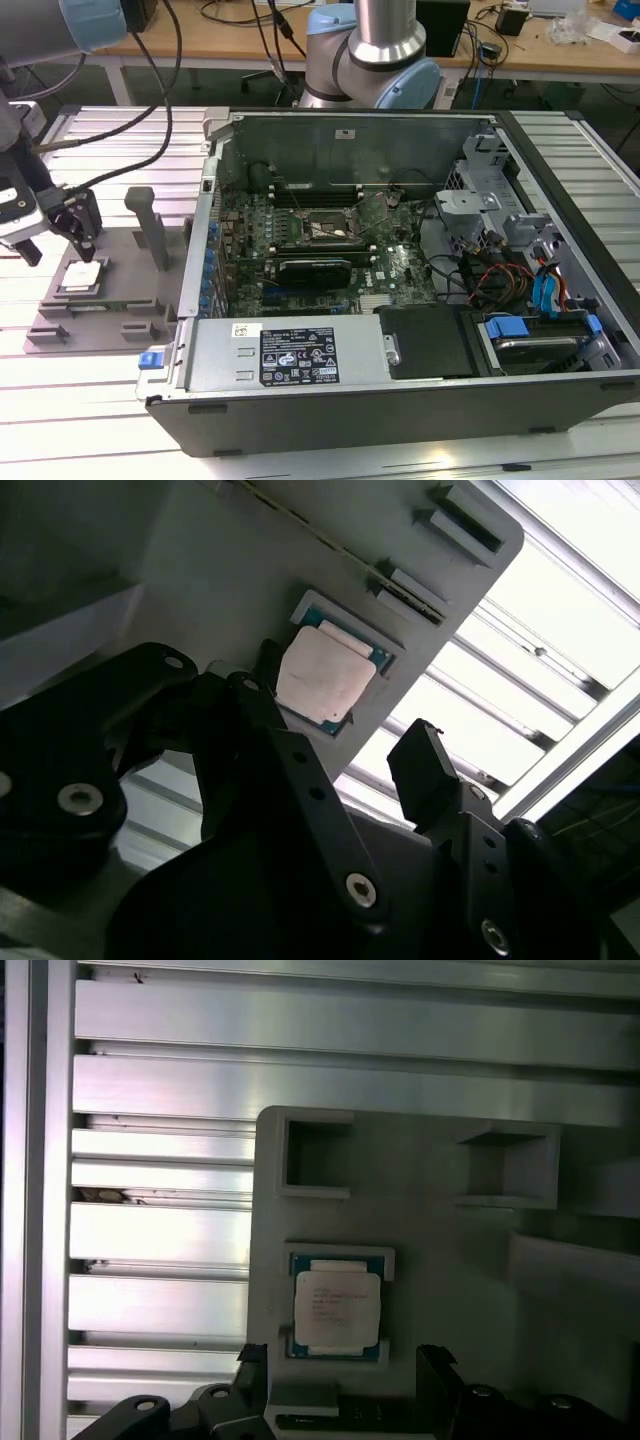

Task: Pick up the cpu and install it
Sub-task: 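Pick up the cpu and move it towards the insertion slot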

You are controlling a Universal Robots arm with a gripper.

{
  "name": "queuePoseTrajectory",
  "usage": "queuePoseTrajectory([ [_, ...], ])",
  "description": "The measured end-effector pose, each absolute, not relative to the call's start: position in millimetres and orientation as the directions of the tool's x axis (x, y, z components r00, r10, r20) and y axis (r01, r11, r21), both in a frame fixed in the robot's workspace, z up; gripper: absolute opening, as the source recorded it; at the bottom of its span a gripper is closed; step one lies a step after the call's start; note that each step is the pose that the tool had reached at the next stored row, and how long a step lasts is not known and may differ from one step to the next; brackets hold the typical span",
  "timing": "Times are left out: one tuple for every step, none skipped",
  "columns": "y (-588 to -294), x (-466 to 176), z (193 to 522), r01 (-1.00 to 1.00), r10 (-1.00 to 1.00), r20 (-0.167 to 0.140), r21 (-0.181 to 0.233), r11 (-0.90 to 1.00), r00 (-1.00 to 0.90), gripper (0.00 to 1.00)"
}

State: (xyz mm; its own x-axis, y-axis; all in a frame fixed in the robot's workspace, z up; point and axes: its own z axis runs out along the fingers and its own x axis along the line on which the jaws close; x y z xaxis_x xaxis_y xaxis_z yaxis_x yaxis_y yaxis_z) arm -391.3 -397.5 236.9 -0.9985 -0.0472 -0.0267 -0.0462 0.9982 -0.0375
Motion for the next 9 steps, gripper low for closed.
queuePoseTrajectory([
  [-397.4, -390.9, 235.1, -0.047, -0.048, -0.027, -0.038, 0.998, -0.999, 0.70],
  [-397.2, -390.5, 233.1, -0.047, -0.048, -0.027, -0.037, 0.998, -0.998, 0.70],
  [-397.0, -390.2, 231.4, -0.047, -0.048, -0.027, -0.037, 0.998, -0.998, 0.70],
  [-396.9, -389.9, 229.7, -0.048, -0.049, -0.027, -0.038, 0.998, -0.998, 0.70],
  [-396.6, -389.2, 226.4, -0.049, -0.050, -0.027, -0.038, 0.998, -0.998, 0.70],
  [-396.3, -388.7, 224.2, -0.049, -0.050, -0.027, -0.038, 0.998, -0.998, 0.70],
  [-396.0, -388.3, 222.2, -0.049, -0.050, -0.027, -0.038, 0.998, -0.998, 0.70],
  [-395.7, -387.8, 219.9, -0.050, -0.051, -0.027, -0.037, 0.998, -0.998, 0.70],
  [-395.4, -387.3, 217.9, -0.050, -0.051, -0.027, -0.037, 0.998, -0.998, 0.70],
])
